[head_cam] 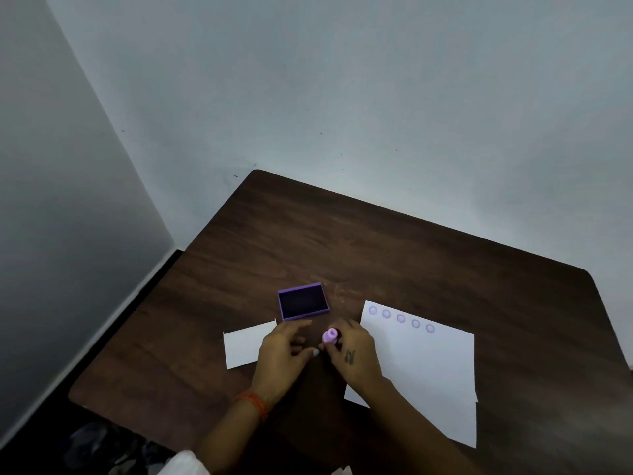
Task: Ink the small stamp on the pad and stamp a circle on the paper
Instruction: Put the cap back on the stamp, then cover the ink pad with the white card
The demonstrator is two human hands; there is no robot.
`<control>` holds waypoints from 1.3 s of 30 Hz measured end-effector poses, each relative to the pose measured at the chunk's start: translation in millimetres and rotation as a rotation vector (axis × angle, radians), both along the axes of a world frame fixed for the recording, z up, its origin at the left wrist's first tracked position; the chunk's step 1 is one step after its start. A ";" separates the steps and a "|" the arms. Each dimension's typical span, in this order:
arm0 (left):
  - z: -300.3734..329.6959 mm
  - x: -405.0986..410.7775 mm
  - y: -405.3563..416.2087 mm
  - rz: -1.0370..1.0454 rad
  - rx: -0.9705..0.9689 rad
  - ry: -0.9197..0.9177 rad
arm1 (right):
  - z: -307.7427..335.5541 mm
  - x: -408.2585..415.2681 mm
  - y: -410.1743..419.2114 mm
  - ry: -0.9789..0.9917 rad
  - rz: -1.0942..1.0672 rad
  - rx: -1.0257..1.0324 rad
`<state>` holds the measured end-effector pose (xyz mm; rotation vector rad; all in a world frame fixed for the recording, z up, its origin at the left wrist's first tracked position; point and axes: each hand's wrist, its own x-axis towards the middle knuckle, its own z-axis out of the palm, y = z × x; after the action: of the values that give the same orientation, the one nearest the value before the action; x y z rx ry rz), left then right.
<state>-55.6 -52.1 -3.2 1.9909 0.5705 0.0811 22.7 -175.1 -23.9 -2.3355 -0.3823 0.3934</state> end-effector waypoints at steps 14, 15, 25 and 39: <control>8.5 -32.9 44.6 0.399 0.184 -0.095 | 43.7 -20.0 41.2 -0.164 0.064 0.077; 8.4 -36.6 49.4 0.435 0.208 -0.067 | 42.8 -23.3 47.9 -0.137 0.084 0.067; -1.1 -46.7 59.1 0.457 0.037 0.285 | 13.3 -38.7 77.2 0.084 0.123 -0.100; 36.0 -2.3 41.3 0.471 0.022 0.125 | 39.4 -7.7 63.0 -0.062 -0.121 0.084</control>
<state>-57.9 -10.9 32.8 1.8546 1.1158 0.2527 15.0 -112.0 15.6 -2.2791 -0.2804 0.2425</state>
